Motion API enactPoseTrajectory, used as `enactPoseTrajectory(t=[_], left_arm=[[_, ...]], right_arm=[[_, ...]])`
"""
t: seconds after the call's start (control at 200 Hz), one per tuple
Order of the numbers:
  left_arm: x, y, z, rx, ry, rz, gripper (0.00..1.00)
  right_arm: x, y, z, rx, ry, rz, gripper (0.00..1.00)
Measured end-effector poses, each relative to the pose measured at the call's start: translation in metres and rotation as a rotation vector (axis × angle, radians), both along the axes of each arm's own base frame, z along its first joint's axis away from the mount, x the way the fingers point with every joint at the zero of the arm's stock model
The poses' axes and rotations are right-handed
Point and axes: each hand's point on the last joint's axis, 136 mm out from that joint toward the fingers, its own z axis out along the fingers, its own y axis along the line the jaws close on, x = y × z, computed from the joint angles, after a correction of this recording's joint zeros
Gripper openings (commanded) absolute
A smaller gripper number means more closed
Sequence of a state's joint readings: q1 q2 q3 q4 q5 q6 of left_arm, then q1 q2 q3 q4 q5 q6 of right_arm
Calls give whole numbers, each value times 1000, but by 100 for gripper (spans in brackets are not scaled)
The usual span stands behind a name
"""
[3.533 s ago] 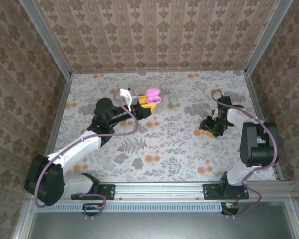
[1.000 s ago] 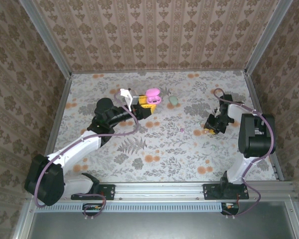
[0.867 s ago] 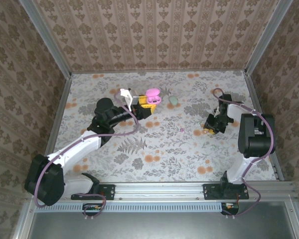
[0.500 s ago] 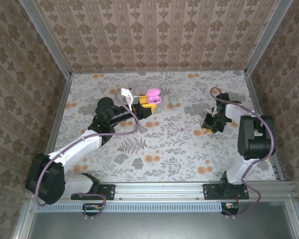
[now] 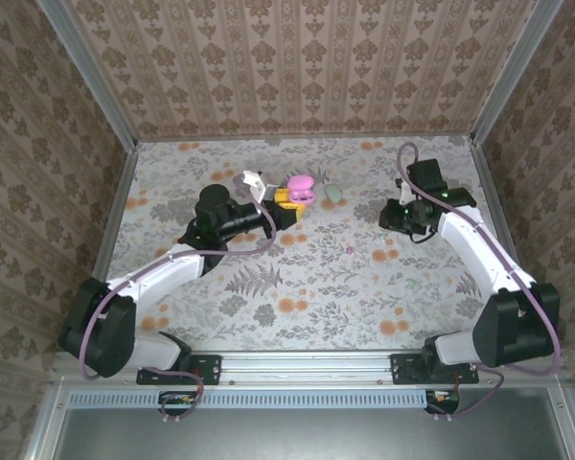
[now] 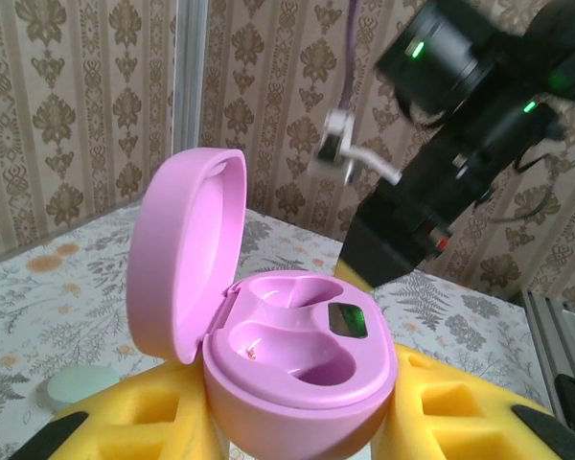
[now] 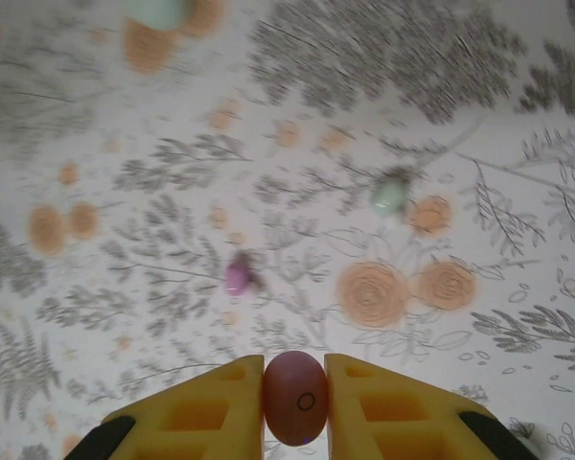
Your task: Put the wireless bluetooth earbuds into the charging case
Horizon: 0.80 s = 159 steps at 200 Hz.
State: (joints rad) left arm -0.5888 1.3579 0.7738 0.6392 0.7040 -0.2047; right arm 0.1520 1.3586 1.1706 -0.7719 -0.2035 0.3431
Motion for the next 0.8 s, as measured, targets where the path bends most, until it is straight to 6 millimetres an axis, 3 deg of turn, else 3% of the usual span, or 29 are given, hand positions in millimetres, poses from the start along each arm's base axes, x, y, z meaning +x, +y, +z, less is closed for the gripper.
enactPoseTrajectory(t=[0.19, 0.375, 0.63, 0.795], left_arm=[[-2, -6, -13, 18, 28, -34, 36], [-8, -11, -14, 23, 17, -63, 35], [-12, -13, -11, 22, 3, -85, 35], [-13, -14, -9, 21, -5, -91, 35]], right_arm=[[0, 41, 68, 31, -167, 119, 23], [-8, 72, 109, 65, -267, 207, 22], [-24, 112, 138, 93, -341, 346, 22], [-28, 128, 143, 87, -364, 412, 22]])
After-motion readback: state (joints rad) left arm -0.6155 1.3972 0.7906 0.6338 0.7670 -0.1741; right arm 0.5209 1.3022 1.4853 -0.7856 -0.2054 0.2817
